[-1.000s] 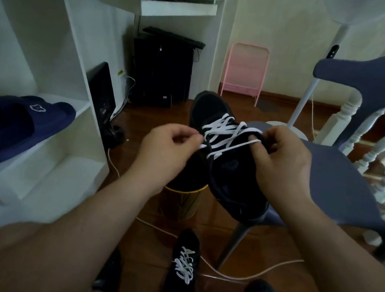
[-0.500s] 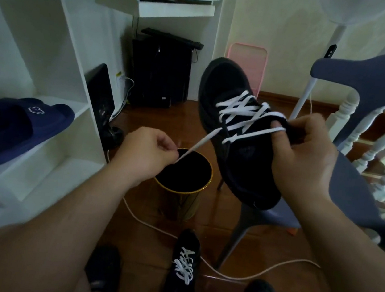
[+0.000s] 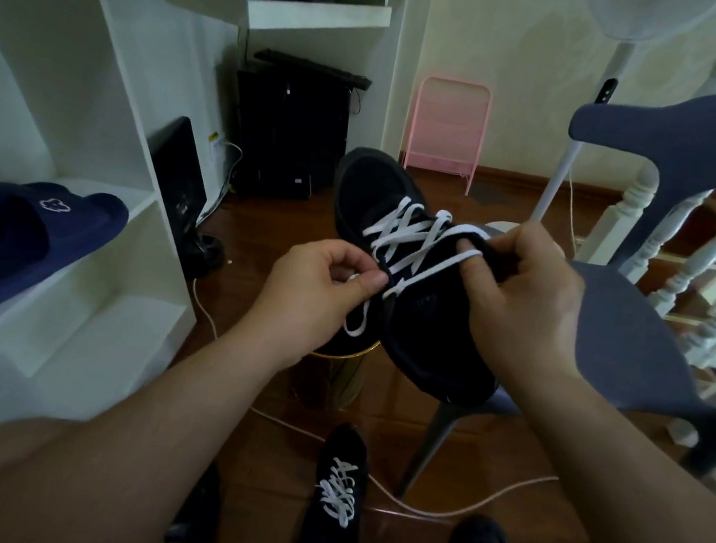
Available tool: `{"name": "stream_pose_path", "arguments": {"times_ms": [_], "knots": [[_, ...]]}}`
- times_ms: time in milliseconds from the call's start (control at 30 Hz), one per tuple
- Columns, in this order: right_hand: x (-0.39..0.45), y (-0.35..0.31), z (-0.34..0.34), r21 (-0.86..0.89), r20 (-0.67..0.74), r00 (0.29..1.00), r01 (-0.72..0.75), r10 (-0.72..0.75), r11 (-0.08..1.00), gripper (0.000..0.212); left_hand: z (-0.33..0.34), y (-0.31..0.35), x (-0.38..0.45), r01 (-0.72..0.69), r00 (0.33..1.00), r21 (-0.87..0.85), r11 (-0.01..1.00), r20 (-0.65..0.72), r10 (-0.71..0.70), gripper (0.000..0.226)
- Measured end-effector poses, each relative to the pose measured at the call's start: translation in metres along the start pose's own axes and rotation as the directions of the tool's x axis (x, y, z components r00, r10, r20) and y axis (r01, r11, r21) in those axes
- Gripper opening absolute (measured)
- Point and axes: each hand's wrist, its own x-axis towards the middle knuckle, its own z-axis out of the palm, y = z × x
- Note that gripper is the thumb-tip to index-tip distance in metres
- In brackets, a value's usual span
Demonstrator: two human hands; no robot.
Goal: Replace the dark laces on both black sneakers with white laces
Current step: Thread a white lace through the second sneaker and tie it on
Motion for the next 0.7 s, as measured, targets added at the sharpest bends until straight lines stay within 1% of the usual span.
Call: {"name": "stream_pose_path", "arguments": {"times_ms": [33, 67, 100, 133, 167, 200, 233, 267, 300, 333, 367, 400, 433, 500, 667, 700], "knots": [[0.000, 0.001, 0.000, -0.015, 0.005, 1.000, 0.003, -0.003, 1.000, 0.020, -0.003, 0.000, 0.001, 0.022, 0.999, 0.034, 0.999, 0.038, -0.023, 0.007], [0.000, 0.002, -0.001, -0.027, 0.011, 1.000, 0.009, -0.008, 1.000, 0.020, -0.008, -0.001, 0.002, 0.057, 0.993, 0.136, 0.989, 0.095, -0.071, 0.007], [0.000, 0.003, -0.001, -0.036, 0.017, 1.000, 0.013, -0.012, 0.999, 0.021, -0.014, -0.003, 0.003, 0.093, 0.976, 0.301, 0.949, 0.162, -0.147, 0.008], [0.000, 0.004, -0.001, -0.041, 0.019, 1.000, 0.015, -0.014, 0.999, 0.022, -0.020, -0.005, 0.004, 0.115, 0.942, 0.484, 0.868, 0.224, -0.249, 0.008], [0.000, 0.005, 0.000, -0.044, 0.019, 1.000, 0.015, -0.015, 0.999, 0.023, -0.024, -0.008, 0.005, 0.124, 0.896, 0.630, 0.766, 0.261, -0.359, 0.008], [0.000, 0.005, 0.000, -0.048, 0.018, 1.000, 0.013, -0.012, 0.999, 0.024, -0.027, -0.011, 0.005, 0.127, 0.853, 0.716, 0.687, 0.274, -0.444, 0.008], [-0.001, 0.006, 0.001, -0.052, 0.020, 1.000, 0.007, -0.006, 0.999, 0.025, -0.028, -0.013, 0.005, 0.132, 0.830, 0.749, 0.649, 0.274, -0.486, 0.010], [-0.001, 0.006, 0.003, -0.053, 0.027, 1.000, 0.001, 0.001, 0.999, 0.025, -0.029, -0.015, 0.006, 0.141, 0.841, 0.739, 0.659, 0.262, -0.474, 0.013], [-0.001, 0.006, 0.004, -0.050, 0.036, 0.999, -0.006, 0.008, 0.999, 0.025, -0.031, -0.015, 0.006, 0.138, 0.883, 0.695, 0.706, 0.236, -0.405, 0.015], [-0.001, 0.006, 0.005, -0.043, 0.045, 0.999, -0.017, 0.019, 0.999, 0.025, -0.031, -0.013, 0.006, 0.111, 0.934, 0.628, 0.770, 0.200, -0.297, 0.016], [-0.001, 0.006, 0.006, -0.037, 0.054, 0.998, -0.029, 0.031, 0.999, 0.025, -0.030, -0.009, 0.006, 0.068, 0.970, 0.546, 0.835, 0.158, -0.182, 0.017], [-0.001, 0.006, 0.007, -0.034, 0.061, 0.997, -0.039, 0.041, 0.999, 0.025, -0.029, -0.006, 0.005, 0.032, 0.989, 0.457, 0.889, 0.114, -0.093, 0.018], [-0.001, 0.005, 0.007, -0.033, 0.064, 0.997, -0.046, 0.048, 0.998, 0.024, -0.026, -0.005, 0.004, 0.009, 0.996, 0.367, 0.930, 0.080, -0.041, 0.020], [-0.001, 0.002, 0.008, -0.013, 0.062, 0.996, -0.065, 0.066, 0.998, 0.024, -0.018, -0.004, 0.002, -0.016, 0.998, 0.270, 0.963, 0.069, -0.003, 0.022], [-0.004, 0.001, 0.008, 0.008, 0.072, 0.992, -0.109, 0.108, 0.994, 0.024, -0.010, -0.009, 0.003, -0.042, 0.992, 0.242, 0.969, 0.124, 0.012, 0.018], [-0.003, 0.002, 0.007, 0.006, 0.072, 0.991, -0.116, 0.115, 0.993, 0.024, -0.014, -0.008, 0.004, -0.052, 0.990, 0.281, 0.958, 0.142, 0.012, 0.019]]}}
